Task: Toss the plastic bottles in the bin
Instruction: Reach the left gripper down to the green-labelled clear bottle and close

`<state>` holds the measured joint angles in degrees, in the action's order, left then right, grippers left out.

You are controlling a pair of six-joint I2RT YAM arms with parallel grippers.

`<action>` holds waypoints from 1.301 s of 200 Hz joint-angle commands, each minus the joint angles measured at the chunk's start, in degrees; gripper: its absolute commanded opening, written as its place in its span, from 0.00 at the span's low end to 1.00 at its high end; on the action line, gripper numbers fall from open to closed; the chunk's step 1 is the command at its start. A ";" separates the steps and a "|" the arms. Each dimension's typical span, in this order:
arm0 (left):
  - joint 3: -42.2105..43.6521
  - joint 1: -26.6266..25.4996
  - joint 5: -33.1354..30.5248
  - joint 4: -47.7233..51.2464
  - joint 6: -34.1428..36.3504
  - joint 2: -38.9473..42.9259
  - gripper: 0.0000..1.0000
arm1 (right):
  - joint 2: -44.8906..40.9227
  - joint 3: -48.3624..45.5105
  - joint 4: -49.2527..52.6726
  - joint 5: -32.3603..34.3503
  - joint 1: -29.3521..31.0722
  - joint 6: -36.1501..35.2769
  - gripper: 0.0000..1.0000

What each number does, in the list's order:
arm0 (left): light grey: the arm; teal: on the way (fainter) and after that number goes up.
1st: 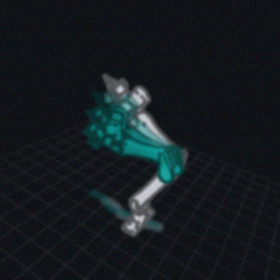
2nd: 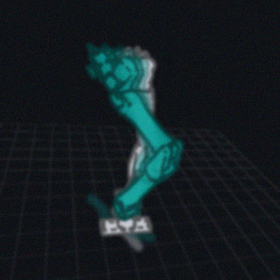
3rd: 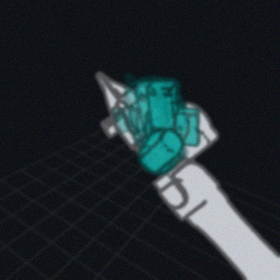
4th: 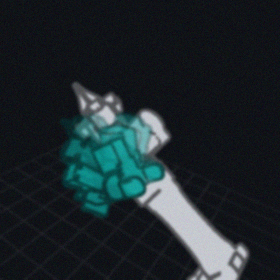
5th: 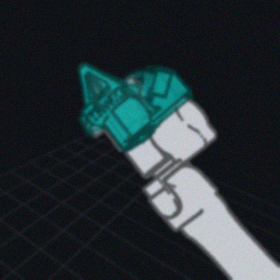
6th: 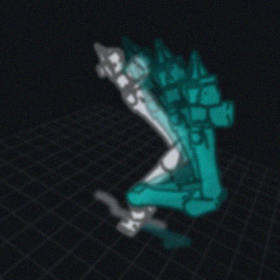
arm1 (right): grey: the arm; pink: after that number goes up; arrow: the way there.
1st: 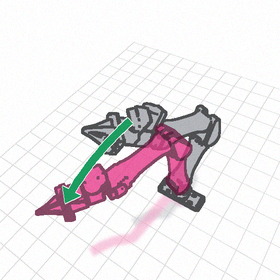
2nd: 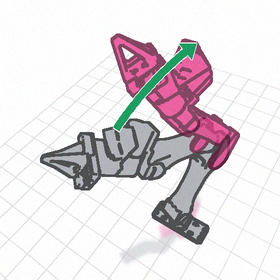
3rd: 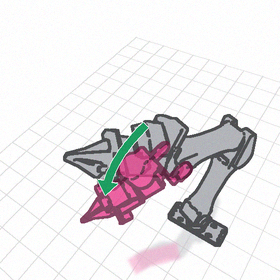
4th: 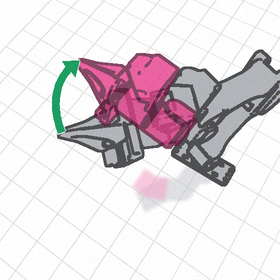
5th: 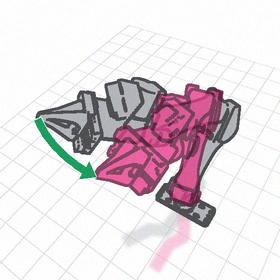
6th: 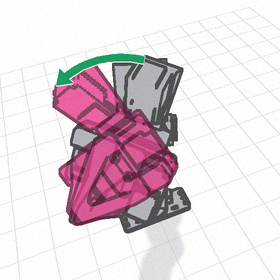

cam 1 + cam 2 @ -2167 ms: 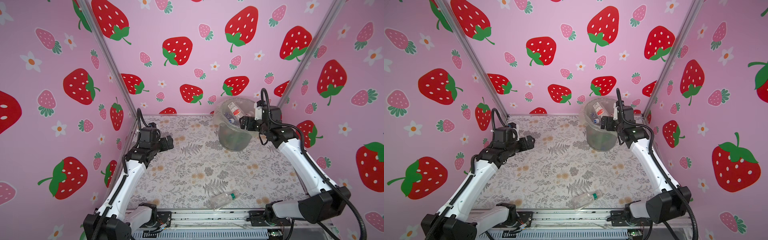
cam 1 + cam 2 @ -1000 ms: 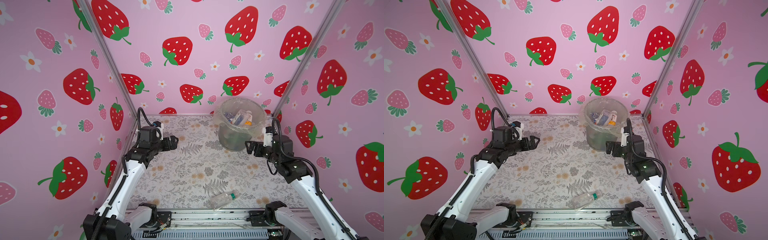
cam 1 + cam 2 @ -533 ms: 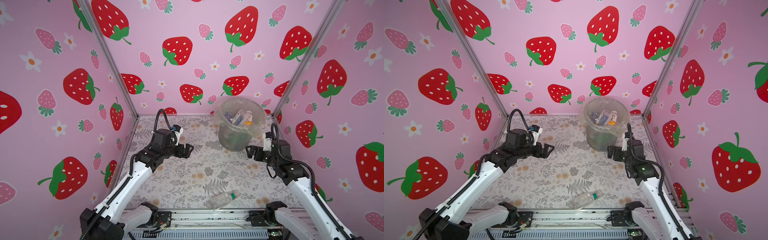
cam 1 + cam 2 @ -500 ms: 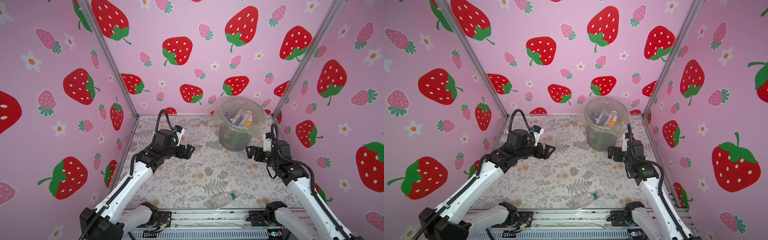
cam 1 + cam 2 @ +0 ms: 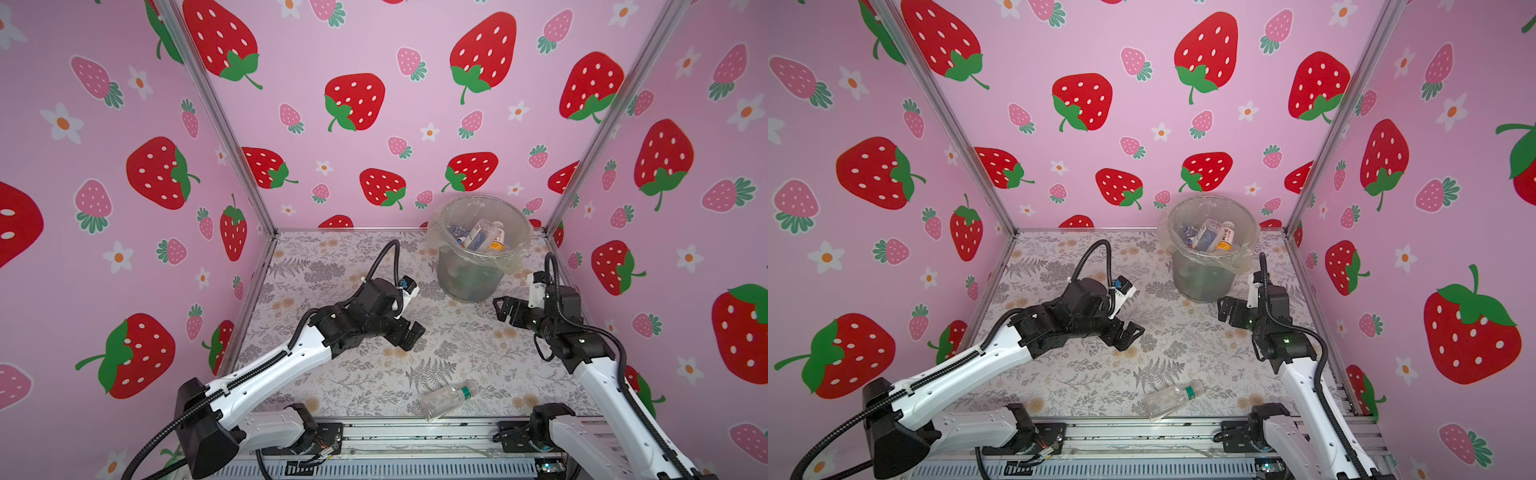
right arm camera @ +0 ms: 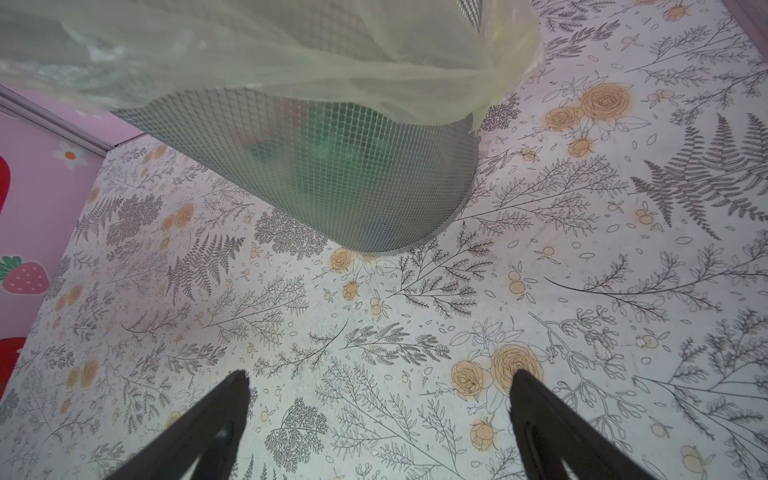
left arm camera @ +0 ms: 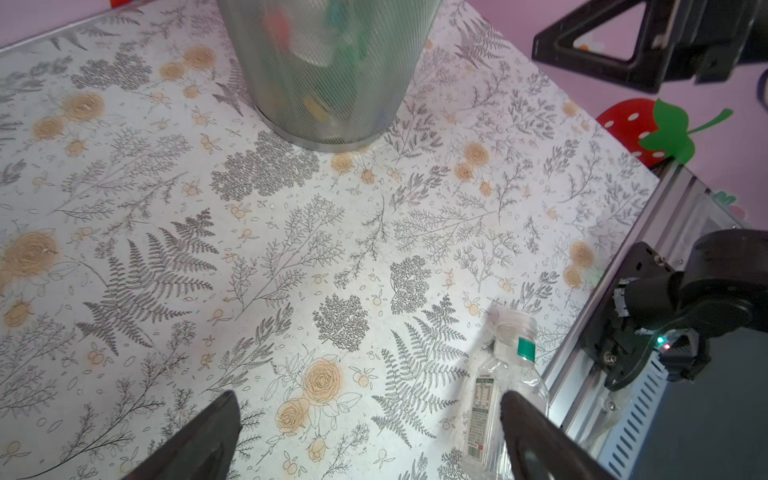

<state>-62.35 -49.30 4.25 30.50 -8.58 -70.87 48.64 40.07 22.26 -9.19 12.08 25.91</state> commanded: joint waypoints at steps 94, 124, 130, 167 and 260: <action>-1.46 -18.63 -12.20 -1.42 -8.05 -11.27 0.99 | -1.85 -1.02 0.29 -0.57 -0.91 -0.38 0.99; -1.17 -21.60 -11.48 -1.28 -10.09 -14.05 0.99 | -2.06 -0.99 0.37 -0.40 -0.96 -0.17 0.99; -0.95 -21.88 -10.42 -1.56 -10.38 -14.39 0.99 | -2.06 -1.05 0.42 -0.40 -1.00 -0.16 0.99; 0.42 -24.97 -9.44 -3.51 -12.70 -14.84 0.99 | -2.96 -1.43 1.02 0.12 -1.02 0.00 0.99; -2.38 -29.30 -12.99 0.33 -12.31 -25.37 0.99 | -4.43 -1.00 2.62 0.92 -1.12 0.36 0.99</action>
<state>-62.52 -78.17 -6.96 29.10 -19.86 -95.02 45.43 39.35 23.38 -9.23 11.33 25.91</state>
